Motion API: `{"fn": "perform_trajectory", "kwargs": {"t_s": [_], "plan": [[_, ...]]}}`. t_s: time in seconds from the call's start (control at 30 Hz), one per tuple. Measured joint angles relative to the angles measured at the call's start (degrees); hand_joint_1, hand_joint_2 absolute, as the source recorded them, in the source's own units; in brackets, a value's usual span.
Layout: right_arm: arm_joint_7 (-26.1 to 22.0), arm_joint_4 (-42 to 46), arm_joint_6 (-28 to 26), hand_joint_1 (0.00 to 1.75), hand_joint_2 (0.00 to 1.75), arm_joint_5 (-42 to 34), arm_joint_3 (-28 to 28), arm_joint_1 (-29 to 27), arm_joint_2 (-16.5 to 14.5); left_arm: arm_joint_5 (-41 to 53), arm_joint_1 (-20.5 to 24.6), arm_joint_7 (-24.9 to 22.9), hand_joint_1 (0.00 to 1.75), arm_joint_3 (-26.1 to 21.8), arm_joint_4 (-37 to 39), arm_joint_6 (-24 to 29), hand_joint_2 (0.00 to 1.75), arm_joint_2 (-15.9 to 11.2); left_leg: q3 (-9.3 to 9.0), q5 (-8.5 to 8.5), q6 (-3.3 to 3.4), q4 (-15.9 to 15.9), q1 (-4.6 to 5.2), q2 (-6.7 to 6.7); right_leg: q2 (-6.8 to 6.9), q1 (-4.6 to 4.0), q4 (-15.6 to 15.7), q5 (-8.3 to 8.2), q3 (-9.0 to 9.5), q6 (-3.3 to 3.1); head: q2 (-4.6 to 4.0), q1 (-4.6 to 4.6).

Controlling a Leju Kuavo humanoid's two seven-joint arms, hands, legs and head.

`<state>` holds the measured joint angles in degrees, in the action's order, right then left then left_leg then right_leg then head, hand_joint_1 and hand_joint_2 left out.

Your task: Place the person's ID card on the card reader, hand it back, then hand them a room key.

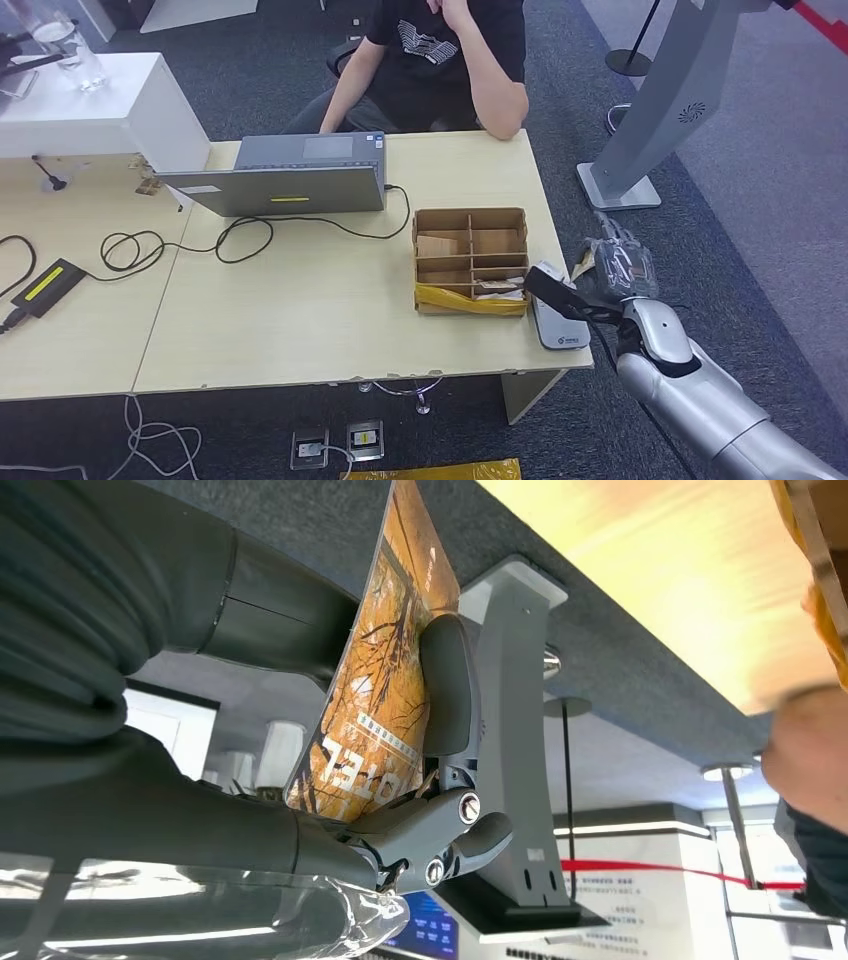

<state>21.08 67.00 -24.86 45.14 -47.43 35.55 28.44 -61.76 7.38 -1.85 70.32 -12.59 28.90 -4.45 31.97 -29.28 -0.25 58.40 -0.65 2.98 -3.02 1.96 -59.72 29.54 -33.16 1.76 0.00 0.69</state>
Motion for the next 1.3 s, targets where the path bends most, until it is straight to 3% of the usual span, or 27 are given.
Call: {"fn": "perform_trajectory", "kwargs": {"t_s": [0.77,1.3], "plan": [[-5.93,-9.24,-3.58,1.75,1.75,-5.25,-1.02,-2.91,-3.59,-0.82,0.02,-0.24,0.0,0.01,0.0,1.08,0.0,-0.07,-0.01,0.0,0.0,0.0,-0.01,-0.01,-0.01,-0.01,0.0,0.0,0.01,0.0,0.0,0.01],[-6.33,-14.65,-6.4,1.75,1.75,-10.5,-1.05,-2.29,-5.75,-0.78,0.02,-0.27,0.0,0.42,0.0,1.04,0.0,-0.07,-0.27,0.0,0.0,0.0,0.0,-0.04,-0.03,-0.01,0.01,-0.01,0.25,0.0,0.0,0.01]]}}
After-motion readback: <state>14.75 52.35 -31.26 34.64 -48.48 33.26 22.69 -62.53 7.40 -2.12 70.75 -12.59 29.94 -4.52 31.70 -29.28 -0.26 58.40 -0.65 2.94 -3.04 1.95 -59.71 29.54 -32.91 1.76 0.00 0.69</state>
